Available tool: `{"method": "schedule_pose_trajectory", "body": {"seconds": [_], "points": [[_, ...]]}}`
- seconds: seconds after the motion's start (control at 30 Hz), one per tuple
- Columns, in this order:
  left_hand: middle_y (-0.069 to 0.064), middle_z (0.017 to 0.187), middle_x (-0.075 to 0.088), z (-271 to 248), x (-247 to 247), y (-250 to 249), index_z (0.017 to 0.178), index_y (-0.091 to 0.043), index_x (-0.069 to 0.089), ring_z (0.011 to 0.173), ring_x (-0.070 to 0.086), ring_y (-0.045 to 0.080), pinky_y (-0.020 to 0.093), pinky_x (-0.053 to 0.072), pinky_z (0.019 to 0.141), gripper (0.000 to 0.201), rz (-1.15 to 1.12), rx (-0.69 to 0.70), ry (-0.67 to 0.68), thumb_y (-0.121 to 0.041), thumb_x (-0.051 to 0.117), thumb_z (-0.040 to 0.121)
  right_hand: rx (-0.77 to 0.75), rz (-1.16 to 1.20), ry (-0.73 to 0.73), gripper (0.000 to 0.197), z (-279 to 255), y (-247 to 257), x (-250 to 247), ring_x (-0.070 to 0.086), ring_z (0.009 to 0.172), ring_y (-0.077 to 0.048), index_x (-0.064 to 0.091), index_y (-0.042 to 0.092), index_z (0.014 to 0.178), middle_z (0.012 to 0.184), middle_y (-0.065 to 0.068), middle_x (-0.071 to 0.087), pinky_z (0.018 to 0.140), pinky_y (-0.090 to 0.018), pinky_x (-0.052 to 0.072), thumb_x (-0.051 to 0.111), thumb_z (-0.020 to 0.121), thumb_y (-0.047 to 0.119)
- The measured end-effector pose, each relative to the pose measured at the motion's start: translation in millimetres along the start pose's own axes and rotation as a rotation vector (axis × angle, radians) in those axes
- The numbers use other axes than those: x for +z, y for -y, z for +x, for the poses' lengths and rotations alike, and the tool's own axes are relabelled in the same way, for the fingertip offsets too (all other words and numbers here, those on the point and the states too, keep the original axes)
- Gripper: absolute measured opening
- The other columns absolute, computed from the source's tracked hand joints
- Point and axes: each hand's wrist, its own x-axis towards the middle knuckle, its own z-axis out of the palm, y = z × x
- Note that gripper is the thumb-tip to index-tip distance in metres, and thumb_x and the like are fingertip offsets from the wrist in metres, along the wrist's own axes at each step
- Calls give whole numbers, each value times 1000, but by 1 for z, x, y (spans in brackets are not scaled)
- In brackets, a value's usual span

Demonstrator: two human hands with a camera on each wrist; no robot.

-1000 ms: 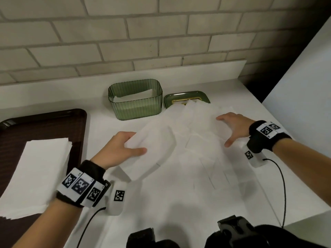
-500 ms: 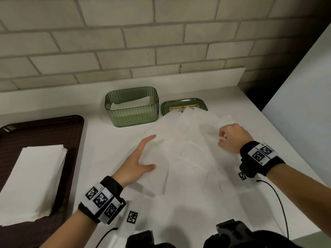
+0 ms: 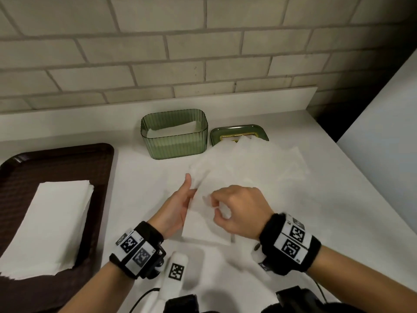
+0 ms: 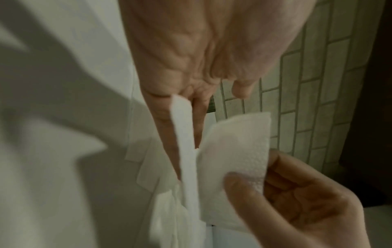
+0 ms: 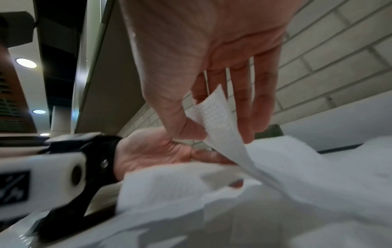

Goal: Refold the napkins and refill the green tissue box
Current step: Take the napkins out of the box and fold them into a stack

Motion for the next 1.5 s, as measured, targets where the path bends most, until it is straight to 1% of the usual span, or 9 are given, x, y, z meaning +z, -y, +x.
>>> {"method": "schedule_pose_trajectory", "body": {"seconds": [0.3, 0.43, 0.53, 0.67, 0.83, 1.03, 1.17, 1.27, 1.5], "points": [[28, 117, 65, 5, -17, 3, 119, 7, 62, 97, 66, 34, 35, 58, 78, 30, 35, 80, -43, -12, 53, 97, -110, 48, 104, 7, -3, 13, 27, 63, 99, -14, 52, 27, 82, 98, 11, 70, 56, -28, 49, 53, 76, 31], [20, 107, 71, 7, -20, 7, 117, 2, 63, 93, 69, 30, 34, 58, 74, 24, 108, 149, -63, -4, 52, 96, -27, 161, 111, 30, -11, 12, 13, 60, 103, -7, 59, 32, 94, 104, 16, 67, 65, -27, 49, 60, 77, 57], [11, 114, 71, 6, -25, 4, 132, -17, 52, 107, 66, 33, 39, 55, 85, 43, 132, 248, -115, 2, 55, 94, 235, 204, 44, 43, -17, -24, -8, 60, 93, -8, 62, 32, 99, 99, 16, 65, 74, -29, 50, 58, 77, 68], [5, 129, 63, 1, -33, -1, 143, -49, 27, 115, 63, 26, 40, 47, 100, 80, 154, 400, -66, 6, 54, 93, 522, -64, 285, 36, -29, -115, -22, 55, 111, -17, 59, 27, 116, 123, 6, 57, 89, -29, 44, 69, 84, 40], [-10, 139, 55, 11, -28, -9, 135, -26, 55, 131, 48, 5, 41, 30, 117, 51, 447, 458, -72, 2, 56, 93, 357, -162, 515, 86, -17, -168, -25, 37, 129, -20, 31, 28, 147, 149, 8, 30, 105, -37, 36, 77, 75, 21], [-5, 135, 59, 21, -5, -22, 133, -15, 58, 128, 52, 6, 35, 37, 113, 46, 416, 451, -73, 4, 58, 92, 224, -357, 612, 66, 6, -176, -24, 42, 111, -15, 53, 24, 123, 120, 9, 49, 94, -31, 31, 80, 67, 46], [-5, 134, 60, 27, 9, -32, 130, -16, 61, 127, 52, 4, 25, 39, 109, 52, 439, 512, -35, 14, 56, 88, 255, -128, 552, 24, 5, -173, -36, 54, 92, -20, 62, 26, 92, 83, 16, 56, 75, -26, 36, 78, 73, 26], [-5, 130, 63, 34, 16, -38, 124, -15, 65, 125, 54, 8, 42, 41, 109, 55, 454, 563, -32, 20, 54, 83, 217, 85, 469, 19, 10, -159, -70, 60, 79, -4, 65, 32, 74, 76, 17, 64, 74, -21, 43, 79, 76, 19], [4, 130, 64, 37, 43, -52, 126, -7, 62, 126, 55, 16, 39, 38, 109, 35, 233, 527, 51, -24, 44, 102, 121, 755, 259, 32, 44, -109, -126, 72, 83, -18, 71, 5, 101, 97, -11, 75, 78, -26, 58, 78, 70, 5]]}}
